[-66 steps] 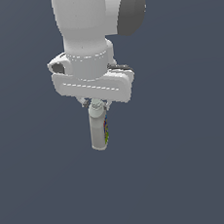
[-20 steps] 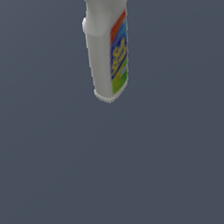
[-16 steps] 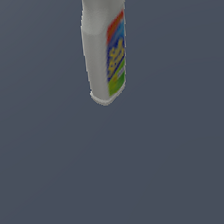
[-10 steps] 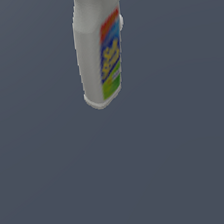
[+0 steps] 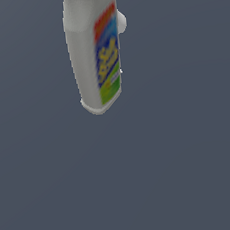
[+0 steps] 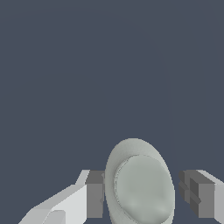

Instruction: Pick up the object and move it to a goal position.

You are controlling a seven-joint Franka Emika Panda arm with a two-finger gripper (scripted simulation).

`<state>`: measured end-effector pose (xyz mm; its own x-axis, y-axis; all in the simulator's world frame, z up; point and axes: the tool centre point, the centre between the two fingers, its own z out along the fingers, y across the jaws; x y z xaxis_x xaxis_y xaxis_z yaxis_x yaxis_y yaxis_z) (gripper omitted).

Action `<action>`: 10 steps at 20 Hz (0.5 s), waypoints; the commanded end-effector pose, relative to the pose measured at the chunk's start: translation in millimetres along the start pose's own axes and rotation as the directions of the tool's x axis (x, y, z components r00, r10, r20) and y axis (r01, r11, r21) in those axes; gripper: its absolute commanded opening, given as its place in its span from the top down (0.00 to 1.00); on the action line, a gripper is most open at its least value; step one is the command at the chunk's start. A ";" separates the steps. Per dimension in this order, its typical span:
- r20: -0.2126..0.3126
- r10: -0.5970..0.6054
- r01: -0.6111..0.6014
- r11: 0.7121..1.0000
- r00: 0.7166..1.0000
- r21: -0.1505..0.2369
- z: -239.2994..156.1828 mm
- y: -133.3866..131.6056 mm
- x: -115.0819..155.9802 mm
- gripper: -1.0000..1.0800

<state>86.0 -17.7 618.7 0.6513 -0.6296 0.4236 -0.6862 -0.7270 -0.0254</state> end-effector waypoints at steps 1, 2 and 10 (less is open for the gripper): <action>-0.010 0.004 -0.004 1.000 1.000 0.010 -8.3 1.1 5.4 1.00; -0.010 0.004 -0.004 1.000 1.000 0.010 -8.3 0.9 6.3 1.00; -0.010 0.004 -0.004 1.000 1.000 0.009 -8.4 0.5 9.9 1.00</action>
<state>91.4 -21.5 622.0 0.6512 -0.6299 0.4233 -0.6864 -0.7268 -0.0256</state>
